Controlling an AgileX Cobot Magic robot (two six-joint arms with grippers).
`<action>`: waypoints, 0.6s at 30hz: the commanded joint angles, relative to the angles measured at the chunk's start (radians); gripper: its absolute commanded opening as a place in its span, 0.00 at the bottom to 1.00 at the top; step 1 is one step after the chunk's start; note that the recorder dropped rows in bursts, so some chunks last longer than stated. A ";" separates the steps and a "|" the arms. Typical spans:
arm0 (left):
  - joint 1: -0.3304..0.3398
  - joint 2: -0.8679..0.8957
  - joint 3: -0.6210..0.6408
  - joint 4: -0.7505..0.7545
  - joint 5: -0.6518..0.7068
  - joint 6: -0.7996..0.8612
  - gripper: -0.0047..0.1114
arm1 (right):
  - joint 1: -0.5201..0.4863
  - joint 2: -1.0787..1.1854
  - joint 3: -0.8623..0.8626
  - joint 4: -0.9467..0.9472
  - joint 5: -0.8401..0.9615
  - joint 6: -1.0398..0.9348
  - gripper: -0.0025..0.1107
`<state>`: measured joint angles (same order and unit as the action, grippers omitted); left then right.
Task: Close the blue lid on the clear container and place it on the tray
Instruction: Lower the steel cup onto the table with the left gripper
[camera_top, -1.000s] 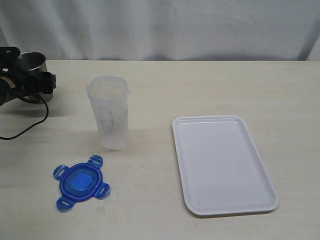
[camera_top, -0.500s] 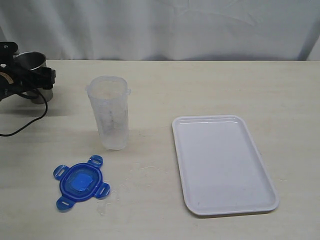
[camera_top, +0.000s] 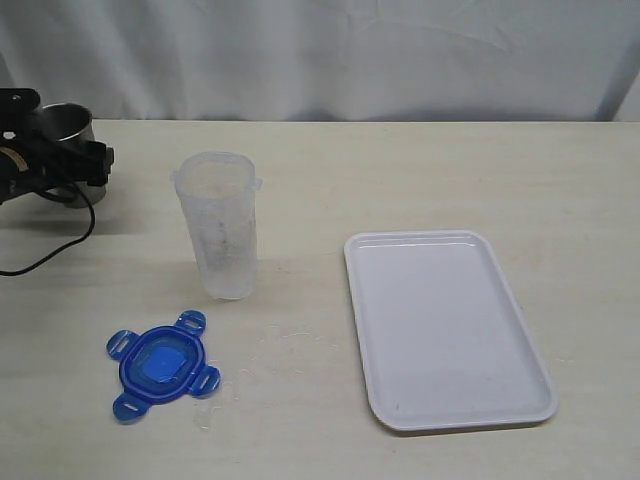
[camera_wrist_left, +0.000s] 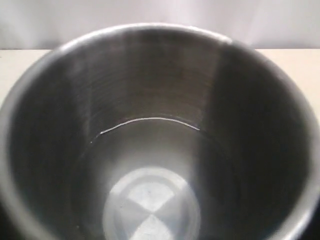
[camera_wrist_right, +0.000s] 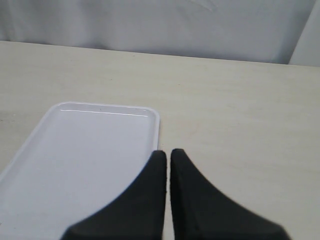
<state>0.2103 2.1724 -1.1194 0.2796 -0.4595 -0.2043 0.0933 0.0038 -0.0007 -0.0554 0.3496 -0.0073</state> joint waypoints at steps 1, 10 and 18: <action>0.004 -0.008 -0.004 0.058 0.019 -0.005 0.95 | -0.008 -0.004 0.001 0.000 -0.005 -0.003 0.06; 0.004 -0.069 0.043 0.104 0.035 -0.032 0.95 | -0.008 -0.004 0.001 0.000 -0.005 -0.003 0.06; 0.004 -0.094 0.125 0.104 0.008 -0.025 0.95 | -0.008 -0.004 0.001 0.000 -0.005 -0.003 0.06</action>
<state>0.2103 2.1018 -1.0180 0.3825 -0.4263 -0.2298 0.0933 0.0038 -0.0007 -0.0554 0.3496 -0.0073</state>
